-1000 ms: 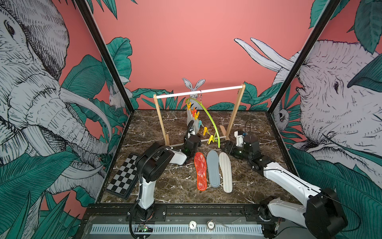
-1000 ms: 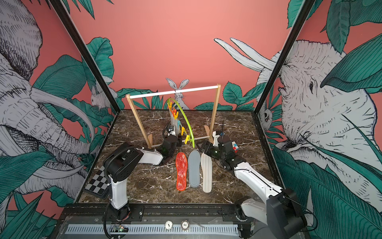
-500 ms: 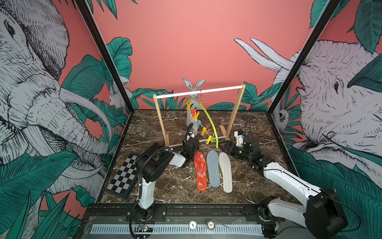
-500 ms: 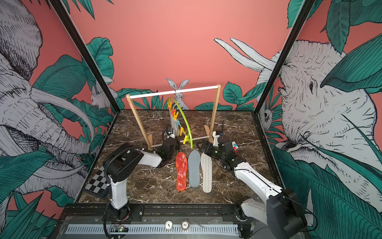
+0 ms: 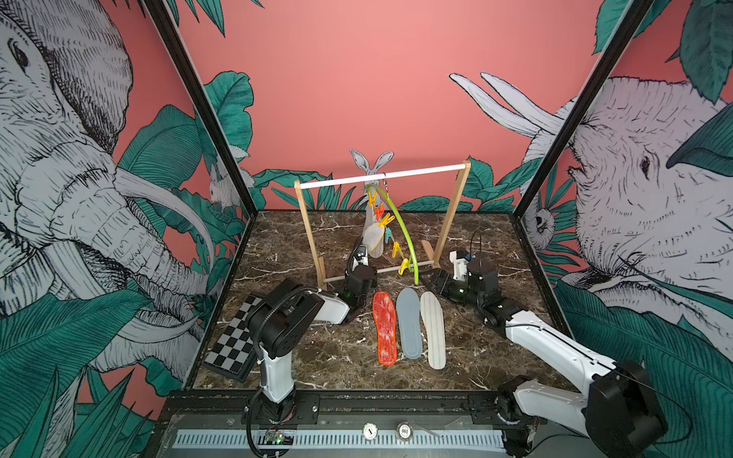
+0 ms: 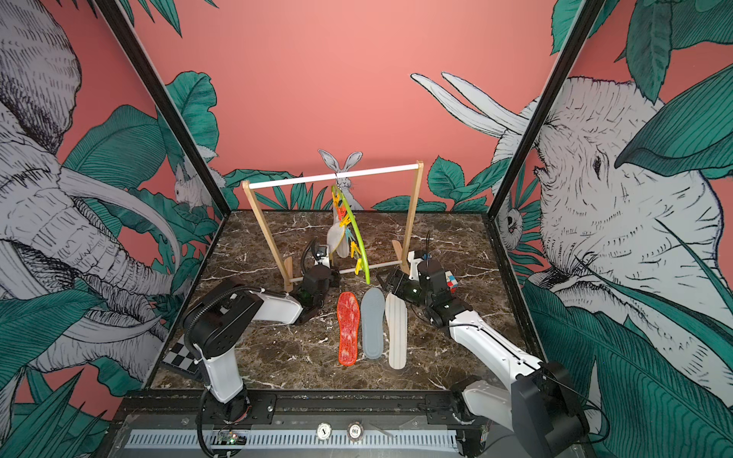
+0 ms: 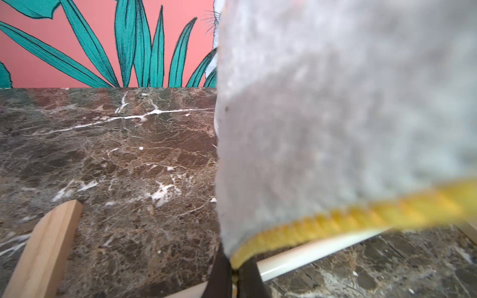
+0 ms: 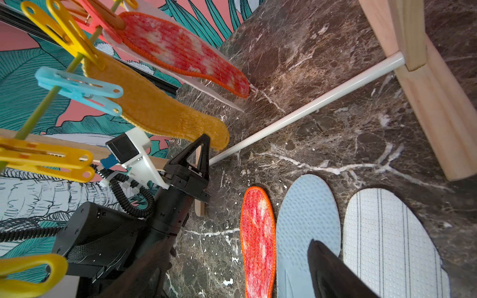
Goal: Take the shoe insoles off the hanger
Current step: Remove the insole from the hanger.
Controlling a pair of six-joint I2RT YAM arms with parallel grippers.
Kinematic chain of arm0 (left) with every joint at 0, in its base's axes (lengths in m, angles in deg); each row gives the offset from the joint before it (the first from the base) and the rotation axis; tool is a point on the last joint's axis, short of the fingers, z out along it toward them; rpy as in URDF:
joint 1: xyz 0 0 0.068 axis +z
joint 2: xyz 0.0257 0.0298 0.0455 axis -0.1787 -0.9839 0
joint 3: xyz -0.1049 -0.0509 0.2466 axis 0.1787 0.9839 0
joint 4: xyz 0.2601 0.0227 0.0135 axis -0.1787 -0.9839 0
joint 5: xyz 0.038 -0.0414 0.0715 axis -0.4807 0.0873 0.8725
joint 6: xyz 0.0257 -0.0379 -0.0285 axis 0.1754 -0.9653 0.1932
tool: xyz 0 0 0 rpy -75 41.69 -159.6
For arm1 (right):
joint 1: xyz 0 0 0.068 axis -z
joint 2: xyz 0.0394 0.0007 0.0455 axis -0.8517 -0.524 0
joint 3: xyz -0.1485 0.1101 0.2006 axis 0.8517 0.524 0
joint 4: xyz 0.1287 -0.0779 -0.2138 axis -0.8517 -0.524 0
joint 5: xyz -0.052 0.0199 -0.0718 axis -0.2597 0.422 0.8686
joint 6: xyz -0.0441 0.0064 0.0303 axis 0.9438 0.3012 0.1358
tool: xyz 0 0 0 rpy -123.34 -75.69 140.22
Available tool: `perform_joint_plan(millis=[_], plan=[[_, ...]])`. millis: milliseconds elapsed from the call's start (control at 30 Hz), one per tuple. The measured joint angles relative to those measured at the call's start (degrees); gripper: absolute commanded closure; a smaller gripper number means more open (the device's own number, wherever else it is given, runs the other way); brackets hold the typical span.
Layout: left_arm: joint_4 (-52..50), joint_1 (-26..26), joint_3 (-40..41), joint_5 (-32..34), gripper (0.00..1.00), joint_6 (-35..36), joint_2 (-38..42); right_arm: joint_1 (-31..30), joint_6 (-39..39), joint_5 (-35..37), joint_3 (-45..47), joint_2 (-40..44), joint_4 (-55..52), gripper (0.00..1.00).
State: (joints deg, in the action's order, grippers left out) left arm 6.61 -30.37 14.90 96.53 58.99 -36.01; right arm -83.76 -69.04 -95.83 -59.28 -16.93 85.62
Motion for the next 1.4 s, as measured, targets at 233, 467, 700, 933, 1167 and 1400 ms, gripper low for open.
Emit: perform_joint_plan(millis=[233,467,700,933,1167,1400], plan=[[0.0,2.2,1.9,0.0,1.0,0.7,3.7,0.0,-2.7,-0.7,-0.4,-1.2,2.9,0.23],[-0.4,3.3,2.7,-0.1,1.0,1.7,7.2,0.0,-8.9,-2.3,-4.6,-5.3,8.3,0.31],[-3.0,4.4,2.8,-1.4,1.0,2.5,10.1,0.0,-17.0,-2.8,-8.2,-9.8,17.6,0.26],[-5.3,5.9,2.8,-4.2,1.0,2.6,11.1,0.0,-24.8,-2.2,-10.5,-15.4,28.2,0.29],[-7.7,6.8,2.4,-6.4,1.0,2.9,11.5,-0.6,-28.6,-0.7,-15.2,-19.5,32.7,0.37],[-9.0,7.1,1.5,-7.3,1.0,3.2,11.5,-1.7,-29.9,0.3,-20.3,-22.6,34.9,0.42]])
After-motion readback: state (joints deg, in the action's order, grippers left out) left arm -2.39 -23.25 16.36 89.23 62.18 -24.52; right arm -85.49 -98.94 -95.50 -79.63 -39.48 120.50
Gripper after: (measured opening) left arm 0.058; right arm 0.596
